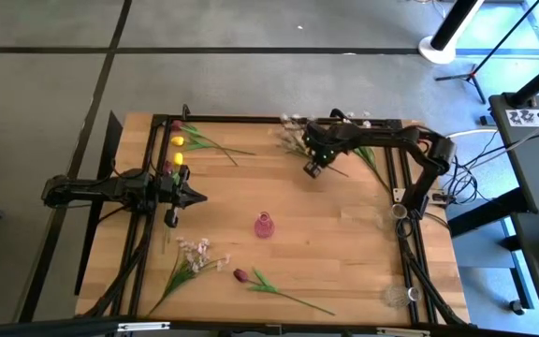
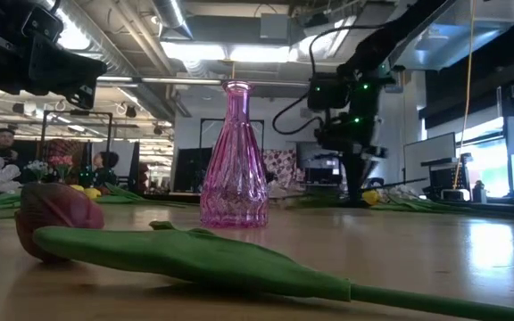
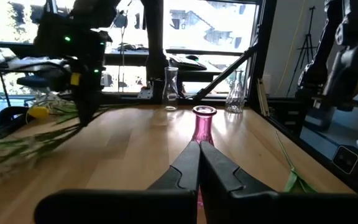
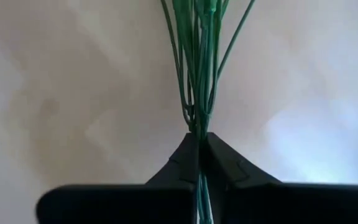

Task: Sort flowers into vase by color
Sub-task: Put the top left white flowers into the top transparent vase

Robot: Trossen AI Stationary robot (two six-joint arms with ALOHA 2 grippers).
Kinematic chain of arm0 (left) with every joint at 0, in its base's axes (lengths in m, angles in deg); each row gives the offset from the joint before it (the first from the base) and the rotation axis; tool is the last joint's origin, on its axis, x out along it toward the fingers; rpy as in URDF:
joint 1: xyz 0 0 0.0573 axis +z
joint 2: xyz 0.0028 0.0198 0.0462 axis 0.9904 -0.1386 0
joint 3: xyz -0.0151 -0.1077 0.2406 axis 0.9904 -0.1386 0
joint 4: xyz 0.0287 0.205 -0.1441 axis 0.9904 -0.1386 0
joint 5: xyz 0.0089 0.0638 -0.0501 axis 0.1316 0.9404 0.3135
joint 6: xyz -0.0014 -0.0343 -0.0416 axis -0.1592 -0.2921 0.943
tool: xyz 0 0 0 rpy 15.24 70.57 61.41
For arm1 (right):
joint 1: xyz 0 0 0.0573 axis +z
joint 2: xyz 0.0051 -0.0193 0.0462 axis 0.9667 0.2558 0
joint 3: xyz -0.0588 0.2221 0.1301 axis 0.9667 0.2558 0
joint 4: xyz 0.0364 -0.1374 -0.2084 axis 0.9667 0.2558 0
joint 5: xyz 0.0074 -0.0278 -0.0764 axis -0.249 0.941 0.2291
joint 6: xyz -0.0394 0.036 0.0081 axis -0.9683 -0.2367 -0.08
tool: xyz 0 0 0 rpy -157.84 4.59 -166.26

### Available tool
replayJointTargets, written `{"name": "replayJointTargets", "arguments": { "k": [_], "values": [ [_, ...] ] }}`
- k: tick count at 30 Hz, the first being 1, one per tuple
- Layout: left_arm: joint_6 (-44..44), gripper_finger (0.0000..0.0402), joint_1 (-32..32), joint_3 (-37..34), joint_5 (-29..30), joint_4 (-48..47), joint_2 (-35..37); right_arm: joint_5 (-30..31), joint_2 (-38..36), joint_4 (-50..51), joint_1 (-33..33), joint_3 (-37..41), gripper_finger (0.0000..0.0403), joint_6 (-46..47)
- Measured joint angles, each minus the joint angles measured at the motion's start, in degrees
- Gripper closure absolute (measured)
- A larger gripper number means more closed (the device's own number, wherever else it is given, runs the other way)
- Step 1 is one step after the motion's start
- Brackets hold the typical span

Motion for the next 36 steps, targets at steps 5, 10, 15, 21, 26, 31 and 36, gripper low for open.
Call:
{"name": "replayJointTargets", "arguments": {
  "k": [5,10,15,21,26,31,36],
  "values": [
    [0.0,0.0401,0.0,0.0,0.0,0.0,0.0,-0.3,0.9,6.3,4.9,0.0,0.0367,3.7],
    [0.0,0.0401,0.0,0.0,0.0,0.0,0.0,0.7,1.3,6.2,7.8,-0.1,0.0328,3.9],
    [0.0,0.0401,0.0,0.0,0.0,0.0,0.0,1.2,1.1,5.4,6.8,-0.2,0.0268,3.9],
    [0.0,0.0401,0.0,0.0,0.0,0.0,0.0,0.6,1.0,0.8,6.0,-2.1,0.0180,-0.4],
    [0.0,0.0401,0.0,0.0,0.0,0.0,0.0,-0.5,2.5,-9.8,6.3,-2.3,0.0152,-3.4],
    [0.0,0.0401,0.0,0.0,0.0,0.0,0.0,-0.6,7.1,-11.0,6.2,-2.3,0.0193,-4.3],
    [0.0,0.0401,0.0,0.0,0.0,0.0,0.0,-0.7,8.2,-11.4,6.1,-2.3,0.0277,-4.3]
  ]
}}
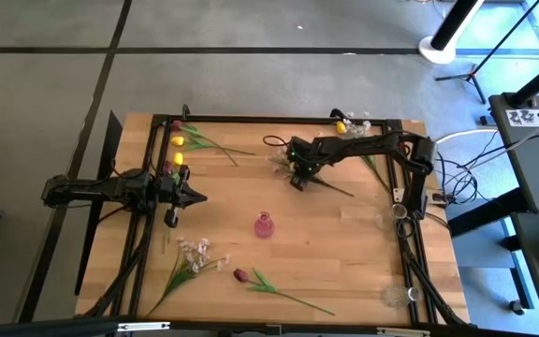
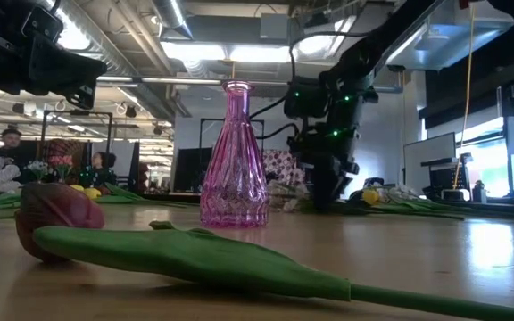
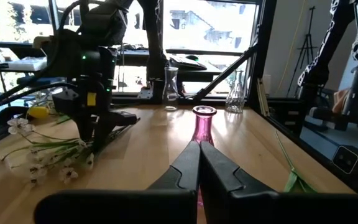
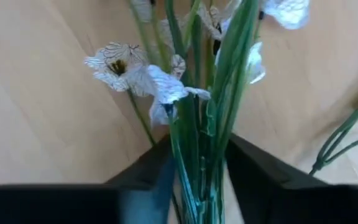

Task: Sort flowers into vase by color
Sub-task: Put the top left white flowers into the top transparent vase

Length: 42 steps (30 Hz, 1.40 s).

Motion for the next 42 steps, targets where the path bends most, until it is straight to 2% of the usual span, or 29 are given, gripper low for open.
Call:
{"name": "replayJointTargets", "arguments": {
  "k": [4,5,9,13,16,19,23,28,33,42],
  "values": [
    [0.0,0.0401,0.0,0.0,0.0,0.0,0.0,0.0,-1.7,0.5,0.0,-1.2,0.0372,0.0],
    [0.0,0.0401,0.0,0.0,0.0,0.0,0.0,0.0,-2.8,0.4,0.0,-1.7,0.0385,-0.2],
    [0.0,0.0401,0.0,0.0,0.0,0.0,0.0,1.9,-10.3,-0.6,0.8,-2.8,0.0376,-0.7],
    [0.0,0.0401,0.0,0.0,0.0,0.0,0.0,6.4,-22.5,-3.2,3.2,-1.6,0.0384,-1.9],
    [0.0,0.0401,0.0,0.0,0.0,0.0,0.0,7.7,-32.7,-8.7,6.7,2.4,0.0395,-3.7],
    [0.0,0.0401,0.0,0.0,0.0,0.0,0.0,8.5,-42.8,-14.4,10.6,8.3,0.0388,-4.0],
    [0.0,0.0401,0.0,0.0,0.0,0.0,0.0,8.3,-54.6,-17.8,14.4,15.7,0.0389,-3.5],
    [0.0,0.0401,0.0,0.0,0.0,0.0,0.0,5.2,-68.2,-16.7,17.9,18.4,0.0395,-3.5],
    [0.0,0.0401,0.0,0.0,0.0,0.0,0.0,1.6,-80.3,-6.2,19.3,18.7,0.0395,-3.5],
    [0.0,0.0401,0.0,0.0,0.0,0.0,0.0,-12.2,-100.9,5.2,19.1,18.7,0.0394,-3.4]
  ]
}}
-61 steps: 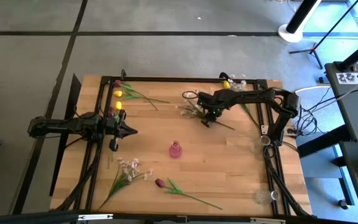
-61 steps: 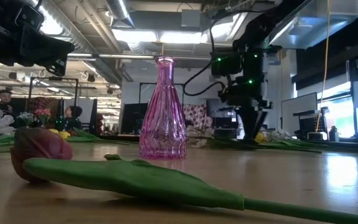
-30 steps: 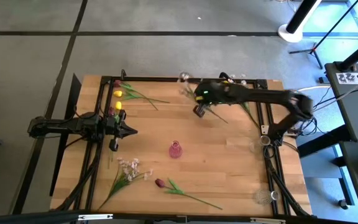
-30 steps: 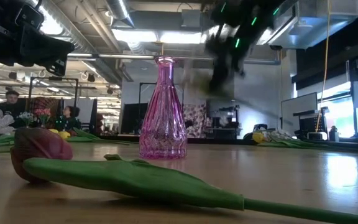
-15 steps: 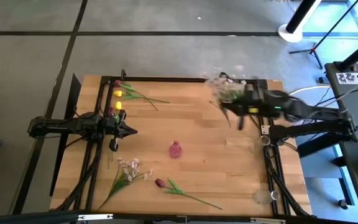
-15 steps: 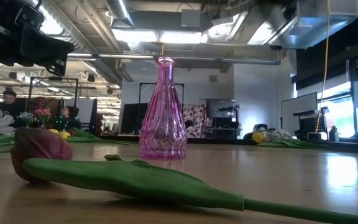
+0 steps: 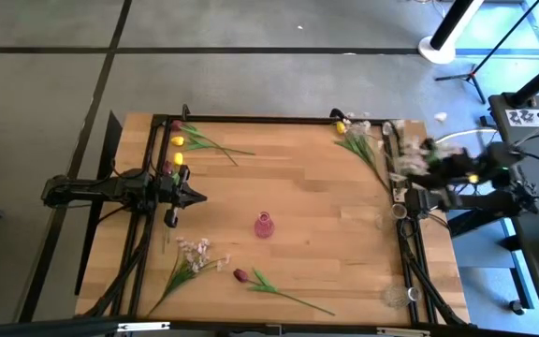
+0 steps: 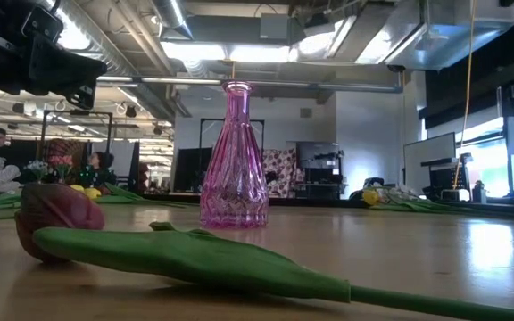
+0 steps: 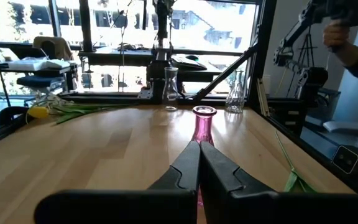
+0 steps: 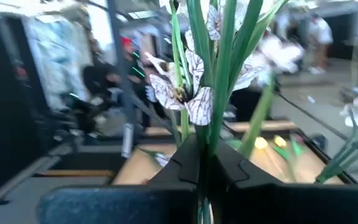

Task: Sort flowers into vase by color
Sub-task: Put the top left white flowers into the top transparent vase

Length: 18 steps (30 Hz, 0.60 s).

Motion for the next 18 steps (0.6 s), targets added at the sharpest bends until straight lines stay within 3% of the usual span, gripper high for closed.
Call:
{"name": "replayJointTargets", "arguments": {
  "k": [4,8,11,18],
  "values": [
    [0.0,0.0401,0.0,0.0,0.0,0.0,0.0,-3.2,-7.7,5.9,0.0,-0.1,0.0398,0.4],
    [0.0,0.0401,0.0,0.0,0.0,0.0,-0.1,-5.0,-7.6,14.3,0.0,-2.0,0.0394,1.0],
    [0.0,0.0401,0.0,0.0,0.1,0.0,-0.1,-7.8,-7.4,12.3,0.0,-0.4,0.0397,0.8],
    [0.0,0.0401,0.0,0.0,0.3,0.1,-0.1,-7.9,-7.6,12.7,0.0,0.9,0.0392,-2.0]
  ]
}}
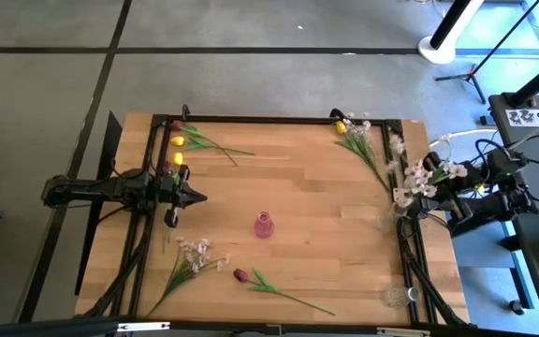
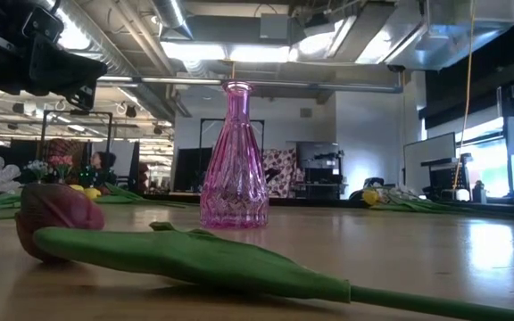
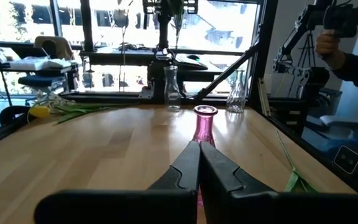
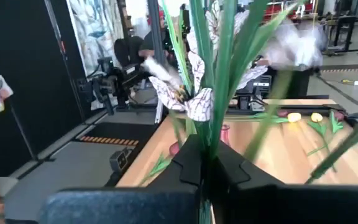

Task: Sort flowers into vase by color
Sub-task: Put the top left white flowers into the top transparent vase

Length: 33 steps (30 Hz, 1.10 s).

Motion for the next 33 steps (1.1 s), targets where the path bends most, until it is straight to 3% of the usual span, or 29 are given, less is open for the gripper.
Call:
{"name": "replayJointTargets", "arguments": {
  "k": [8,14,23,27,33],
  "values": [
    [0.0,0.0401,0.0,0.0,0.0,0.1,0.0,1.1,0.0,0.0,0.0,-0.2,0.0398,-1.5],
    [0.0,0.0401,0.0,0.0,-0.1,0.2,0.0,7.2,0.0,1.5,0.0,0.7,0.0387,-3.2],
    [0.0,0.0401,0.0,0.0,-0.1,0.3,0.0,10.6,0.0,14.3,0.0,3.2,0.0380,-1.4],
    [0.0,0.0401,0.0,0.0,-0.1,0.3,0.0,11.7,0.5,18.9,0.0,2.4,0.0348,1.6],
    [0.0,0.0401,0.0,0.0,-0.1,0.3,0.0,12.5,5.0,25.7,0.0,-2.4,0.0267,3.9]
  ]
}}
